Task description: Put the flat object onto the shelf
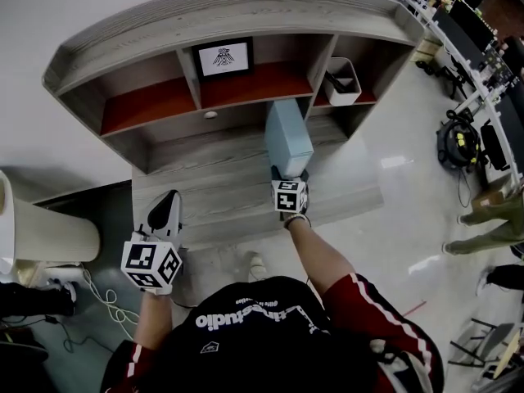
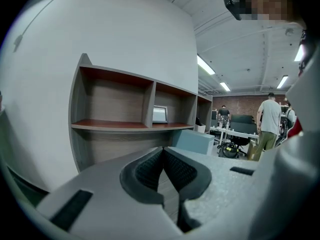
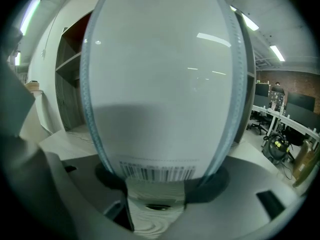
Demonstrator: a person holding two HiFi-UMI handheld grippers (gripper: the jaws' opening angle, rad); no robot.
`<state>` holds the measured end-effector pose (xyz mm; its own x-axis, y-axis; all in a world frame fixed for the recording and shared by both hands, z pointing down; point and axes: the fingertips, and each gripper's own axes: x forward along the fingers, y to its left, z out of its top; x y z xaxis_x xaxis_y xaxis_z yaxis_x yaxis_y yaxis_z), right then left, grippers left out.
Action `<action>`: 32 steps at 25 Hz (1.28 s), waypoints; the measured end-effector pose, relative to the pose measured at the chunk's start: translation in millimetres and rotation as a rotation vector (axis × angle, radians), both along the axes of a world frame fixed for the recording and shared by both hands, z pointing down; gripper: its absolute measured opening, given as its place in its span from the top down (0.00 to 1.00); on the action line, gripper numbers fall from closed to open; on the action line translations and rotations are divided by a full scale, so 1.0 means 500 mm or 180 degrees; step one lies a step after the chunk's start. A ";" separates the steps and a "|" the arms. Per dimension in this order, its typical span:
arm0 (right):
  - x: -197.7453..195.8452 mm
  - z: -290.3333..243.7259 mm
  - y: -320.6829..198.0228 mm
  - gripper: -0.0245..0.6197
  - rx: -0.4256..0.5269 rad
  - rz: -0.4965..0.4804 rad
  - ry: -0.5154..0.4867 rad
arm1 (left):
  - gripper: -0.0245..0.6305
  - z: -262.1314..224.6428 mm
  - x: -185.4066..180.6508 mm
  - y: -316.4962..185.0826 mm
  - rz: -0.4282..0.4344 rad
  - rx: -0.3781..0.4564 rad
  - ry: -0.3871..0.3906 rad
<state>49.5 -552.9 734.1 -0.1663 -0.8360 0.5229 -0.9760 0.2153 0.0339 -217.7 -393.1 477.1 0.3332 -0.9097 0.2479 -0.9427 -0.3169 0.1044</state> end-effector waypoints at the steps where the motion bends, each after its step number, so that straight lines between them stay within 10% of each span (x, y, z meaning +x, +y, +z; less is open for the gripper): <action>1: 0.000 0.002 -0.004 0.49 -0.0012 -0.0006 0.0009 | 0.95 0.000 0.000 -0.003 -0.0010 0.0003 0.0001; 32: -0.018 0.022 -0.079 0.48 -0.0103 -0.0014 0.0105 | 0.95 0.020 -0.022 -0.054 -0.0180 -0.0043 -0.0006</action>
